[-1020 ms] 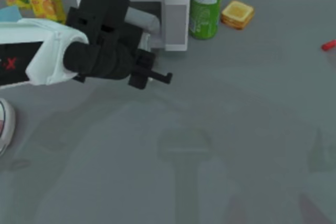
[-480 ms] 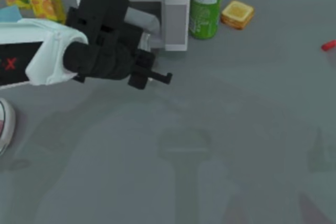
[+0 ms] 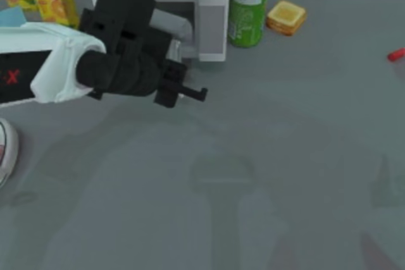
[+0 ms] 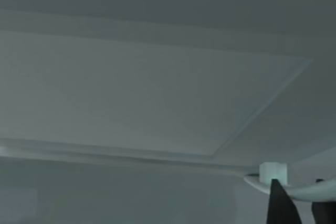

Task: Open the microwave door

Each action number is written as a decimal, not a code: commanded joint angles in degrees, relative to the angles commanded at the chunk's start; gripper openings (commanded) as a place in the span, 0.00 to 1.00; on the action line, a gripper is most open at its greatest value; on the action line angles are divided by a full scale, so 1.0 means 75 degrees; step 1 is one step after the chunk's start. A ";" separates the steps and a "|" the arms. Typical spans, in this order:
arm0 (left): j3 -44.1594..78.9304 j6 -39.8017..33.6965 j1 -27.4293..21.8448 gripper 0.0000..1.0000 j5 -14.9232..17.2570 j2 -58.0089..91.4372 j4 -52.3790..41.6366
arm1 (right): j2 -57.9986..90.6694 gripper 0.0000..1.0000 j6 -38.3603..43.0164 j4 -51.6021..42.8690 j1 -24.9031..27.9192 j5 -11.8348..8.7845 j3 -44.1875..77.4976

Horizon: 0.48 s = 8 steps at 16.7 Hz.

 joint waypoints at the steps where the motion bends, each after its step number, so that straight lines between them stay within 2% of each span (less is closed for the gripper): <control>1: 0.0000 0.0000 0.0000 0.00 0.0000 0.0000 0.0000 | 0.0000 1.00 0.0000 0.0000 0.0000 0.0000 0.0000; 8: -0.0134 0.0281 0.0106 0.00 0.0258 -0.0130 0.0012 | 0.0000 1.00 0.0000 0.0000 0.0000 0.0000 0.0000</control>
